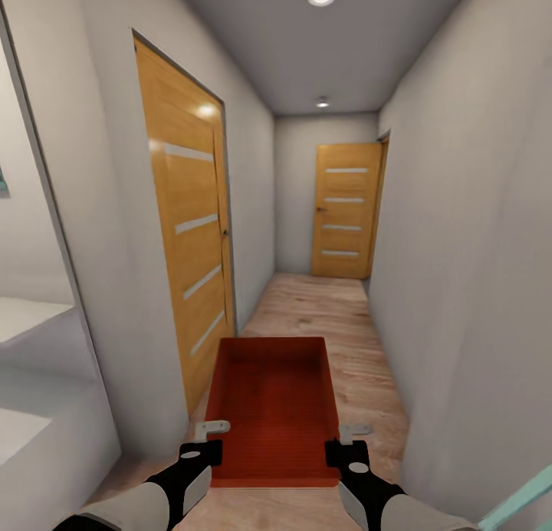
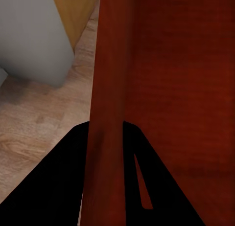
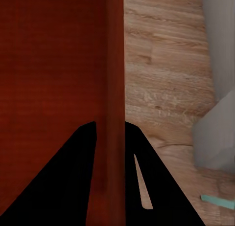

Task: Move the two storage containers from the living room to the garage. In the garage, place one container on the floor and stack the other container on top of it (either order is fine).

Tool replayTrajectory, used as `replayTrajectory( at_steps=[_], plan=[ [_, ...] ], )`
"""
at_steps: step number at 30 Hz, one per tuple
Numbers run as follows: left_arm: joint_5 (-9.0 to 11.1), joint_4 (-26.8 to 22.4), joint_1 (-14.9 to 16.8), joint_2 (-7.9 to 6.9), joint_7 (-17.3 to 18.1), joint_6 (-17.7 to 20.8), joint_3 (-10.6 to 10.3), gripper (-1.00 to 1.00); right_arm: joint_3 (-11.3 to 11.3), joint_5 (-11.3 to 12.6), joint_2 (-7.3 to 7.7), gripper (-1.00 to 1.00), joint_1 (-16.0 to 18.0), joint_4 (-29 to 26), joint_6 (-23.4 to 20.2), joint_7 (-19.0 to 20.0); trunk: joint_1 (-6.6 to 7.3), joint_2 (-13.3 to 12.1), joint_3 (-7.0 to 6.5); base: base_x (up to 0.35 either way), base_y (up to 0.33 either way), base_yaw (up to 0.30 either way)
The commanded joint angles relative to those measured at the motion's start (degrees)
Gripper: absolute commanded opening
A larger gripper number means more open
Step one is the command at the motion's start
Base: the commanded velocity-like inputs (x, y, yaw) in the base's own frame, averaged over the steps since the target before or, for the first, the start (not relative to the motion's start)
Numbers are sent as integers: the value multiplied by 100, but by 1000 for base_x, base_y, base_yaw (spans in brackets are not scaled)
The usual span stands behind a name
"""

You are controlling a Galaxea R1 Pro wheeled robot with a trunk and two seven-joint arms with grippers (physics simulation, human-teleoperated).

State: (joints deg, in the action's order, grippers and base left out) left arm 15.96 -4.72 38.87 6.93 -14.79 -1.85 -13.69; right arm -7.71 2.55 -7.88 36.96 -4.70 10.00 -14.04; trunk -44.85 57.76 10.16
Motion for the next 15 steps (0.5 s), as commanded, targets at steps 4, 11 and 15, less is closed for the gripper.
replayTrajectory(
  at_steps=[4, 11, 15],
  plan=[
    [3, -3, 6, -148, -42, -26, 307, -100, 235, -10, -3, -100, 6, -5, -13, 14, -4, 5, -3, 322, 101, -119],
    [2, -3, 6, -146, -42, -26, 310, -100, 235, -9, -3, -100, 7, -5, -15, 14, -4, 5, -6, 322, 101, -256],
    [3, -3, 6, -146, -42, -26, 308, -100, 235, -9, -3, -100, 10, -5, -15, 15, -4, 5, -6, 322, 101, -278]
  ],
)
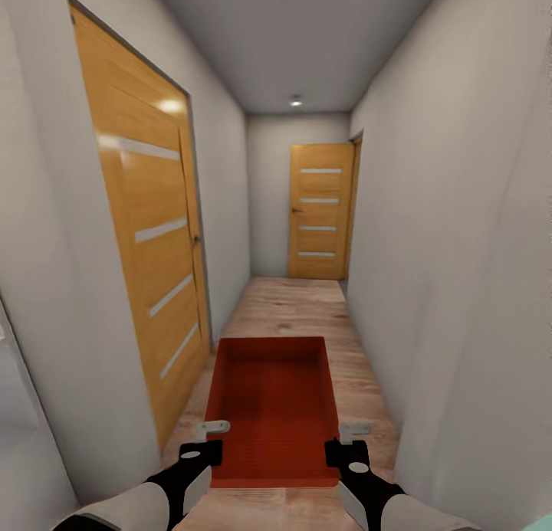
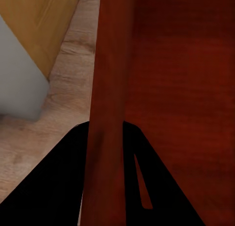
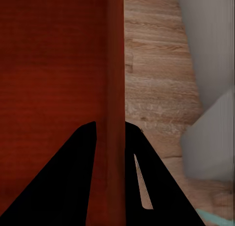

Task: Move the two storage containers from the living room to the garage. In the garage, place one container on the floor and stack the other container on top of it (either order is fine).

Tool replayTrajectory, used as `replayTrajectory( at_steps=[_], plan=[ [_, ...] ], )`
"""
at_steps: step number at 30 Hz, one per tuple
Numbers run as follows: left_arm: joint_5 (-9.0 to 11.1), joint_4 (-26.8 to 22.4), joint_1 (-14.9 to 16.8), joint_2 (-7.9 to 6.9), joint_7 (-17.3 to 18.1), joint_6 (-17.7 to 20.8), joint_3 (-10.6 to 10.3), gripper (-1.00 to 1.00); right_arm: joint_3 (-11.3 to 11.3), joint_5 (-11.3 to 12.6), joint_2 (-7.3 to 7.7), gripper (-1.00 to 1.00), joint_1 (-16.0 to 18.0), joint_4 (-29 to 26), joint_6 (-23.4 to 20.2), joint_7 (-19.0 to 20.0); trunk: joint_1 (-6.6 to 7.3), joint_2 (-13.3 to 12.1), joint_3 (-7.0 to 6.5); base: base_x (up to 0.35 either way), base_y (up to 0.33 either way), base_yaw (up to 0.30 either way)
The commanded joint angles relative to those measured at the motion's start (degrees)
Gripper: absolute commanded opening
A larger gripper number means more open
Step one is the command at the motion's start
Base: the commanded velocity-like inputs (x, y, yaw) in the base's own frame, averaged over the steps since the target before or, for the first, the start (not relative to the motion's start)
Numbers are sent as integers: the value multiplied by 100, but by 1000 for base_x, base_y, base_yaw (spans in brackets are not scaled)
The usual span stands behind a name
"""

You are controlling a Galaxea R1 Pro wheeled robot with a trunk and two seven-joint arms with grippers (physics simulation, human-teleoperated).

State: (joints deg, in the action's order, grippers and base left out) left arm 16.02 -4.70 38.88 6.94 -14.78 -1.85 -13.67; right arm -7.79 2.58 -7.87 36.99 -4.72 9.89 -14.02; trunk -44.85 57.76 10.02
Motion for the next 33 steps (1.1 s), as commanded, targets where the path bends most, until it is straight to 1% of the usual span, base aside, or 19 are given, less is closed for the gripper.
replayTrajectory(
  at_steps=[1, 10, 24, 28, 33],
  plan=[
    [-2, -5, 5, -148, -42, -26, 304, -100, 243, -12, -4, -100, 6, -3, -5, 13, -4, 5, 8, 322, 101, -278],
    [-2, -5, 5, -147, -42, -26, 307, -100, 243, -19, -4, -100, 3, -3, -3, 13, -4, 5, 8, 322, 101, -265],
    [-2, -5, 5, -144, -42, -26, 306, -100, 243, -21, -4, -100, 5, -3, -5, 26, -4, 5, 8, 322, 101, -23],
    [-2, -5, 5, -144, -42, -26, 306, -100, 243, -21, -4, -100, 2, -3, -2, 28, -4, 5, 8, 322, 101, -159],
    [-2, -5, 5, -141, -42, -26, 309, -100, 243, -21, -4, -100, 4, -3, -2, 28, -4, 5, 8, 322, 101, -16]
  ],
)
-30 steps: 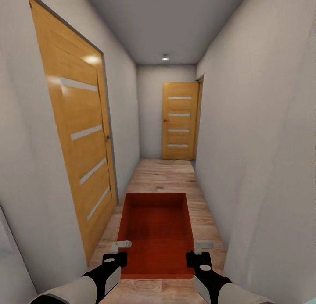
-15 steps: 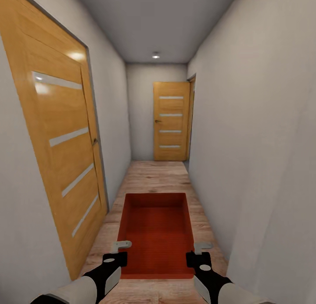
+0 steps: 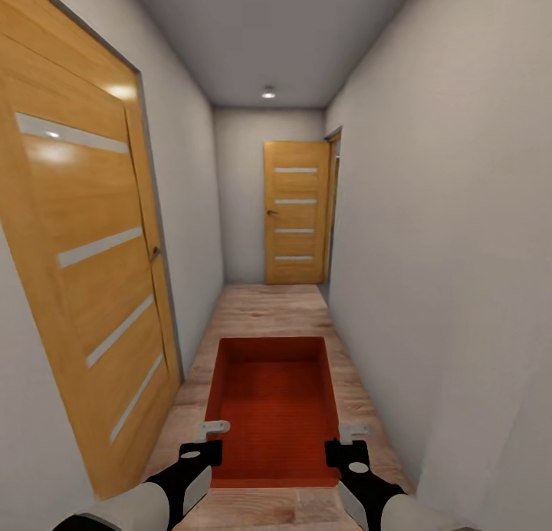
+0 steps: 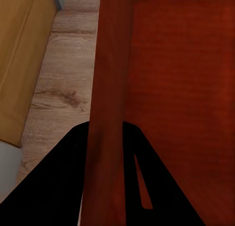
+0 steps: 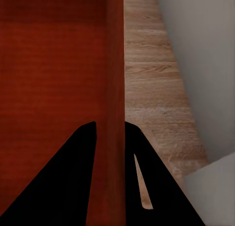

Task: Move the two storage containers from the living room to the garage. In the garage, place one container on the floor and stack the other container on top of it (either order is fine).

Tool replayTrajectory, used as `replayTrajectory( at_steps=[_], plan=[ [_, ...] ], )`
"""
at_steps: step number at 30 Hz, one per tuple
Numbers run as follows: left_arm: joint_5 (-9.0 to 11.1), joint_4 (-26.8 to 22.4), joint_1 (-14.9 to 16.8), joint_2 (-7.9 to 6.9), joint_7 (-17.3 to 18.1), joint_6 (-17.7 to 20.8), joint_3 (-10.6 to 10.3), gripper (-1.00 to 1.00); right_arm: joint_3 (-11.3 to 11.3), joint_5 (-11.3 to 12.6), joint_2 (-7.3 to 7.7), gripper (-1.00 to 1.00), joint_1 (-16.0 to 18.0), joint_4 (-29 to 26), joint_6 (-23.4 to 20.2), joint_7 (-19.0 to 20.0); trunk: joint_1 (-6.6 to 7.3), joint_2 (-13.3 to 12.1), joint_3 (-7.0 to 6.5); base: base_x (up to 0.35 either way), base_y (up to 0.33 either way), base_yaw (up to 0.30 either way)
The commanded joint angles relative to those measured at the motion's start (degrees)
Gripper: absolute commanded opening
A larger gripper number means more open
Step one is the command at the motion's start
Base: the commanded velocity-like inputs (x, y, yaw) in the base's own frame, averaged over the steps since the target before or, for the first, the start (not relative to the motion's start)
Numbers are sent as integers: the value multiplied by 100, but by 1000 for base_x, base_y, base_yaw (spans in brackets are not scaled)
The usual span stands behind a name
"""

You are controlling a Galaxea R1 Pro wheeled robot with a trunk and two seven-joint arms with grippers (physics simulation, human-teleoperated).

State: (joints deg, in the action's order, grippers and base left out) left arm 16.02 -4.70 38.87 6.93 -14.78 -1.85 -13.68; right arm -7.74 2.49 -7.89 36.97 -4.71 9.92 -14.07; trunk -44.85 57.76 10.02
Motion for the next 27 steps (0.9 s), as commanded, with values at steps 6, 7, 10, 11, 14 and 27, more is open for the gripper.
replayTrajectory(
  at_steps=[6, 7, 10, 11, 14, 27],
  plan=[
    [-3, -4, 6, -140, -42, -26, 306, -100, 237, -12, -2, -100, 7, -3, -8, 35, -4, 5, 8, 322, 101, -1],
    [-3, -4, 6, -140, -42, -26, 307, -100, 237, -12, -2, -100, 5, -3, -8, 35, -4, 5, 8, 322, 101, 0],
    [-2, -4, 6, -140, -42, -23, 308, -100, 237, -12, -2, -100, 5, -3, -2, 31, -4, 5, 8, 322, 79, 0],
    [-2, -4, 6, -143, -42, -24, 310, -100, 237, -12, -2, -100, 6, -3, -4, 33, -4, 5, 8, 322, 31, 0],
    [-2, -4, 6, -147, -42, -25, 308, -100, 237, -12, -2, -100, 5, -3, -6, 31, -4, 5, 8, 322, 15, 0],
    [-10, -4, 6, -147, -42, -33, 310, -100, 237, -12, -2, -100, 8, -3, -8, 33, -4, 5, 8, 322, 1, 0]
  ],
)
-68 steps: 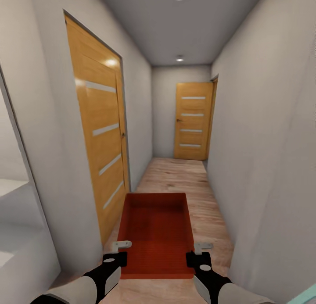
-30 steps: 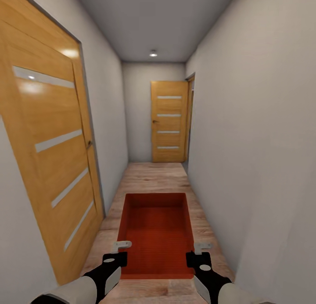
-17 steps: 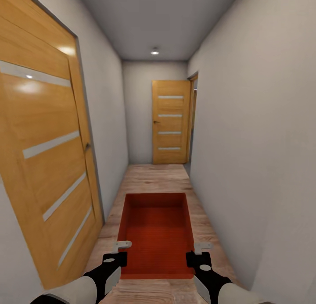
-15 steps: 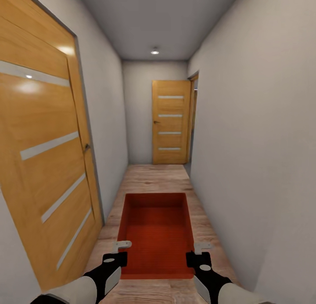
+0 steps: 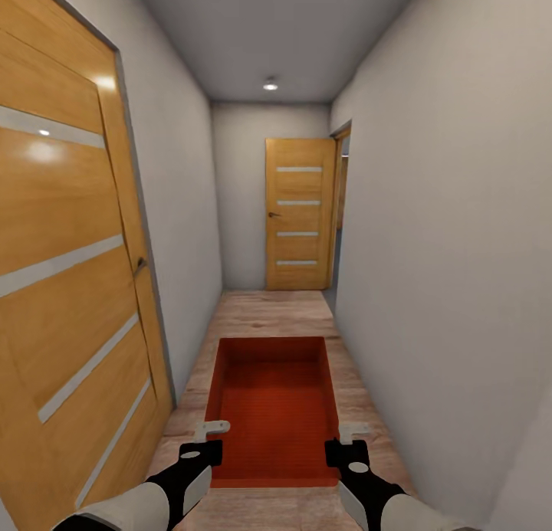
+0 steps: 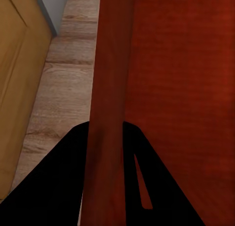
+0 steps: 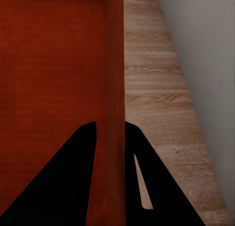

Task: Move the two storage containers from the living room to the garage. In the garage, place one container on the floor and stack the other container on top of it (either order is fine).

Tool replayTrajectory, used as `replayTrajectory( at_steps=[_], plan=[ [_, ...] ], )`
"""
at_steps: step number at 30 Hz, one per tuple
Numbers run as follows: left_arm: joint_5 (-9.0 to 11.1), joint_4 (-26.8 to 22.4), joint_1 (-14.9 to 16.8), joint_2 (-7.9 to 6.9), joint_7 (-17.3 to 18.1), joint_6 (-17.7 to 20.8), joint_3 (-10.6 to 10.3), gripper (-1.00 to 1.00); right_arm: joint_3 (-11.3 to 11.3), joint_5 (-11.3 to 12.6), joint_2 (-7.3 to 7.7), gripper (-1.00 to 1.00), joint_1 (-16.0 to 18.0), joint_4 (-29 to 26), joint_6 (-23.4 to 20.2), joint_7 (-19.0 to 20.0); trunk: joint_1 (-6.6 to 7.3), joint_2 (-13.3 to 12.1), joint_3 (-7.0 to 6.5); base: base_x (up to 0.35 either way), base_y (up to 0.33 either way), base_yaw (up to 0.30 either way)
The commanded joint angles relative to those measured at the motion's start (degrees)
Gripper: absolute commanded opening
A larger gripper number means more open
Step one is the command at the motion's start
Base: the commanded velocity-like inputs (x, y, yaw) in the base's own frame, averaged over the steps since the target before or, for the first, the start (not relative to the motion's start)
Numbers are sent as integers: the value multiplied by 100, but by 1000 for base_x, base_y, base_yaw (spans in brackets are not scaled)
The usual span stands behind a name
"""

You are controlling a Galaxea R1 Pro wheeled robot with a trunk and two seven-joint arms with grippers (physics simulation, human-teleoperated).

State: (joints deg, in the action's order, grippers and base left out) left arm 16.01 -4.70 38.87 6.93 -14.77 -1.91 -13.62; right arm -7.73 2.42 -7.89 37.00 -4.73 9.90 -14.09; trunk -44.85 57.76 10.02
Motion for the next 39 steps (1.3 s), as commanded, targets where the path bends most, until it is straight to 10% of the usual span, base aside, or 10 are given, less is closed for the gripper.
replayTrajectory(
  at_steps=[1, 39],
  plan=[
    [-10, -5, 7, -148, -44, -28, 302, -100, 237, -4, -2, -100, 7, -2, -5, 34, -4, 5, 8, 322, 0, 0],
    [7, 13, 7, -148, -44, -232, 303, -100, 237, -4, -2, -100, 8, -2, -5, 36, -4, 5, 8, 322, 0, 0]
  ],
)
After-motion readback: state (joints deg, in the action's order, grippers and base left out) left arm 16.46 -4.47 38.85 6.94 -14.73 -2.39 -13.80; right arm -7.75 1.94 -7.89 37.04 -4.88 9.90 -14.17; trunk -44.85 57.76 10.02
